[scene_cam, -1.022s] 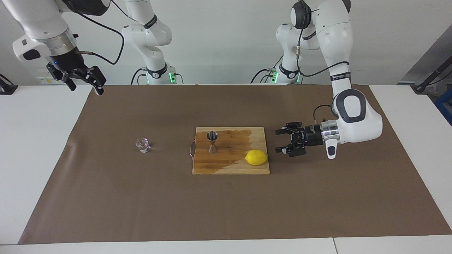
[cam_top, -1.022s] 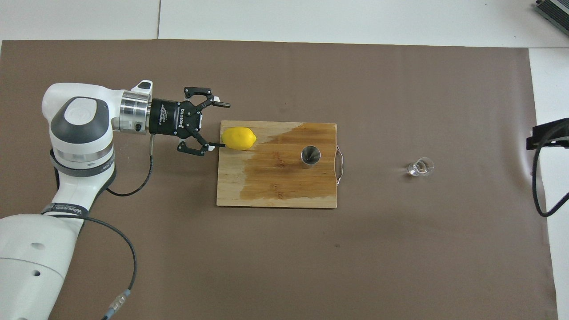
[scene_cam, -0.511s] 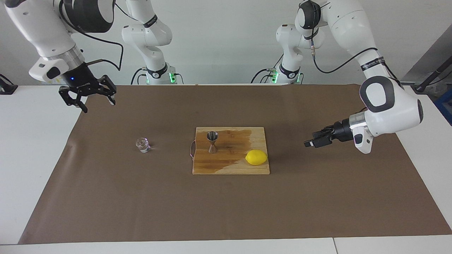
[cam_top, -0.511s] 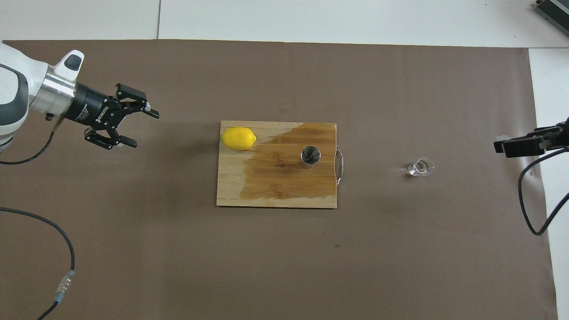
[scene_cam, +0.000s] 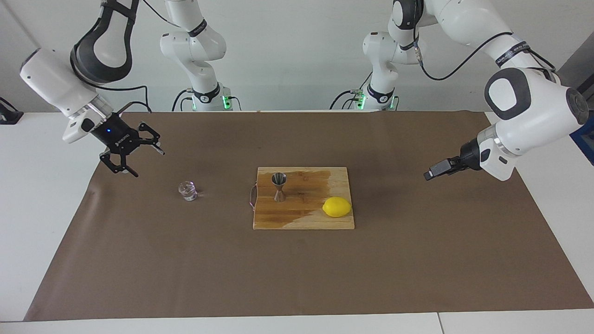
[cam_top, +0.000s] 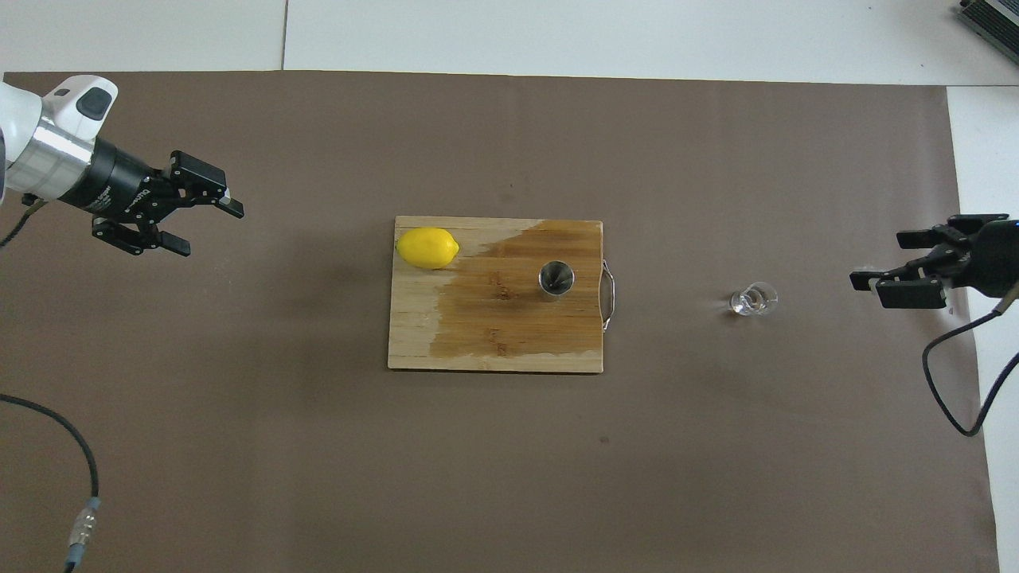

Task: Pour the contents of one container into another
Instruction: 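Bring the open right gripper around the clear glass cup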

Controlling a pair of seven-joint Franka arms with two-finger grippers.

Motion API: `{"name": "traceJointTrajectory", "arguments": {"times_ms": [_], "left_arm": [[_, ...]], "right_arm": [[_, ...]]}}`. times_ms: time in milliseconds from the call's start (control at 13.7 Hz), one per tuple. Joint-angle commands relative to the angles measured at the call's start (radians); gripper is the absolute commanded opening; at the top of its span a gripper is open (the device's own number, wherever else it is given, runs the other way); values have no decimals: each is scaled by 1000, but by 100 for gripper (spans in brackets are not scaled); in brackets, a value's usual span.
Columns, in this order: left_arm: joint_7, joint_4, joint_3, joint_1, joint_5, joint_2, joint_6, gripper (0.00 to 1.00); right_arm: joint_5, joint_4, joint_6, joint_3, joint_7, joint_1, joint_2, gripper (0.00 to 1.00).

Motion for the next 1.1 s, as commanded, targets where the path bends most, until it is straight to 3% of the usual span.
{"name": "traceJointTrajectory", "arguments": {"times_ms": [0, 292, 511, 657, 1022], "left_arm": [[98, -1, -6, -44, 153, -51, 70, 100], [159, -1, -10, -111, 274, -88, 110, 100], [179, -78, -23, -155, 350, -189, 176, 100], [179, -166, -23, -182, 380, -257, 230, 100], [179, -178, -26, -200, 379, -269, 232, 100]], "right_arm": [[155, -26, 12, -36, -268, -9, 70, 100], [393, -30, -95, -96, -627, -19, 223, 100], [502, -30, -233, -119, -865, -31, 344, 100], [502, -47, -242, -121, -898, -29, 349, 100], [554, -73, -238, -121, -967, -25, 371, 100]]}}
